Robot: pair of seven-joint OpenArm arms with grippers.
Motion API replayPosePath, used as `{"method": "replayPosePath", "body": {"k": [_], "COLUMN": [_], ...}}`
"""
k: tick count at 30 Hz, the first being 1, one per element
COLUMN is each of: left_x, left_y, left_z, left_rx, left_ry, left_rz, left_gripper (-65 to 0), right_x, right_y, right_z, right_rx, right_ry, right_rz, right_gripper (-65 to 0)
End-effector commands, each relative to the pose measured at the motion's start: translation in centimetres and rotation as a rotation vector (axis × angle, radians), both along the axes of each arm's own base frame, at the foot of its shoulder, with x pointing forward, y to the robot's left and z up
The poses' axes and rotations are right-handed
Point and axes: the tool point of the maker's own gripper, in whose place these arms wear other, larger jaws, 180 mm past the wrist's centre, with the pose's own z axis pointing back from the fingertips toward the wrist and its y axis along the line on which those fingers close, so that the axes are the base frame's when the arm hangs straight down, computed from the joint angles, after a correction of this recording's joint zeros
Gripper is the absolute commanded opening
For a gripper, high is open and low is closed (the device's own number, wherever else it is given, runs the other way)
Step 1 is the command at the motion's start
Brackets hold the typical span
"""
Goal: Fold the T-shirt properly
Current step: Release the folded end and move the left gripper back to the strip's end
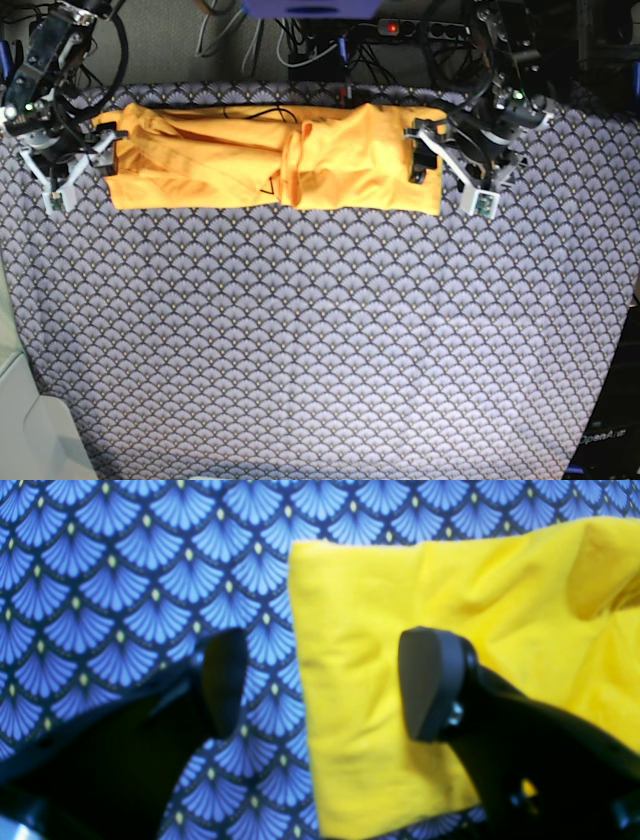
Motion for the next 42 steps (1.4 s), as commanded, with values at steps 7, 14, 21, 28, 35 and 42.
{"method": "replayPosePath", "body": {"k": [7,14,21,28,35,42], "left_x": [0.7,0.7,0.7,0.9,1.3,1.3], "left_y": [-0.1,-0.1,-0.1,-0.1,-0.1,-0.1], "left_z": [1.0,1.0,1.0,1.1,1.3,1.3], "left_rx": [-0.01,-0.01,-0.01,-0.01,-0.01,-0.01], "left_ry": [-0.042,-0.042,-0.042,-0.045,-0.056,-0.056], "left_rz": [0.0,0.0,0.0,0.0,0.0,0.0], "left_gripper": [-18.8,-18.8,-18.8,-18.8,-18.8,-18.8], "right_x": [0.9,0.9,0.5,0.5,0.5,0.5], "right_y": [-0.6,-0.2,-0.3,0.4,2.3,2.4], "right_z": [1.7,1.4,-0.9,-1.3,-2.0,-2.1], "right_rx": [0.034,0.047,0.099,0.114,0.133,0.137], "right_ry": [-0.049,-0.046,0.006,0.015,0.036,0.038], "right_rz": [0.014,0.015,-0.01,0.001,0.045,0.045], "right_gripper": [-22.3,-22.3,-22.3,-22.6,-22.8,-29.4]}}
